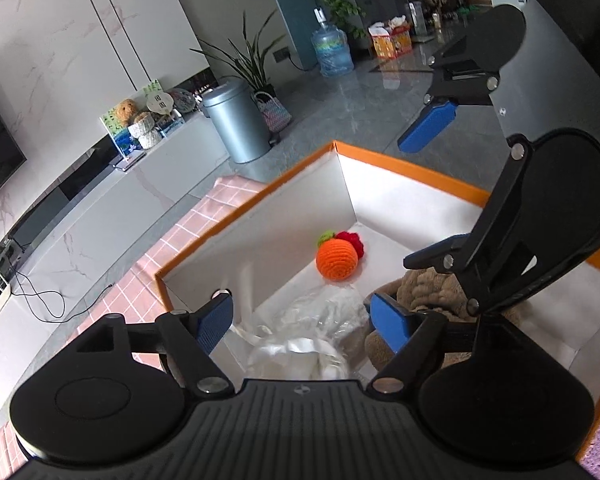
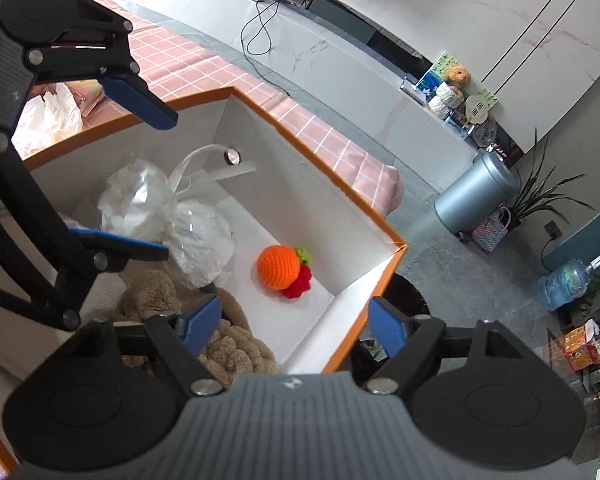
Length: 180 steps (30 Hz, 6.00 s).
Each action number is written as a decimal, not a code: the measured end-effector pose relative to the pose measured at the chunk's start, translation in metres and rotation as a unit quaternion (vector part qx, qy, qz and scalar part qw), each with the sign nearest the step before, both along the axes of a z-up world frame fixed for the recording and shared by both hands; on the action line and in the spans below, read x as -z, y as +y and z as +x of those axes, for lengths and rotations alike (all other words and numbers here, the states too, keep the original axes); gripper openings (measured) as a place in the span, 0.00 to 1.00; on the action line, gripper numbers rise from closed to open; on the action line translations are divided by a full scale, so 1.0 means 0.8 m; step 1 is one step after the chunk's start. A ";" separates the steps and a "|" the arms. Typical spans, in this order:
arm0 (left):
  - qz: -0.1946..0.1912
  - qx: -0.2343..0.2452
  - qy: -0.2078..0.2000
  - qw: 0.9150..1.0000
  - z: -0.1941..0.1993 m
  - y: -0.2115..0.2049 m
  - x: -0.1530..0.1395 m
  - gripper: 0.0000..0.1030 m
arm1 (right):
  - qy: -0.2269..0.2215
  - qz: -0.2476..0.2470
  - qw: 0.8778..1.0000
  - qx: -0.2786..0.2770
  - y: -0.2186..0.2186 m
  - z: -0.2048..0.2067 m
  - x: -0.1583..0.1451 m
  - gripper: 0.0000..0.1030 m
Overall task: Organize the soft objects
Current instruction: 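Lower the fruit and bag into the orange box and open both grippers, then move both grippers back over the table toward the knitted hat and white tissue, then grasp the white tissue with the right gripper while the left gripper grasps the pink knitted hat, then carry the white tissue and pink knitted hat over the orange box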
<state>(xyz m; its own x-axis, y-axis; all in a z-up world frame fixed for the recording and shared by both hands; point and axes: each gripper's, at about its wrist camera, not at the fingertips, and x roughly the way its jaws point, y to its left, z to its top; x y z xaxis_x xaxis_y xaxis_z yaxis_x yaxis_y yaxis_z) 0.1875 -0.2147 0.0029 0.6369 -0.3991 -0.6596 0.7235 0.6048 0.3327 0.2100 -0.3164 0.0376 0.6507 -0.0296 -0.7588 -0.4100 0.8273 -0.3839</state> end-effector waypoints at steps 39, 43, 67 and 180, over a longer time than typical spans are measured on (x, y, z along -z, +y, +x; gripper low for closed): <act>-0.215 -0.251 0.003 0.944 -0.067 0.264 -0.055 0.84 | -0.058 0.218 0.973 0.052 0.181 -0.079 -0.051 0.82; -0.224 -0.285 0.005 0.932 -0.064 0.303 -0.041 0.84 | -0.036 0.235 0.969 0.061 0.212 -0.069 -0.033 0.82; -0.235 -0.355 0.046 0.904 0.000 0.389 0.039 0.86 | 0.045 0.238 0.967 0.084 0.305 0.027 0.073 0.86; -0.115 -0.059 0.014 0.991 -0.001 0.046 -0.025 0.26 | -0.056 0.101 0.984 0.138 0.014 0.012 0.002 0.26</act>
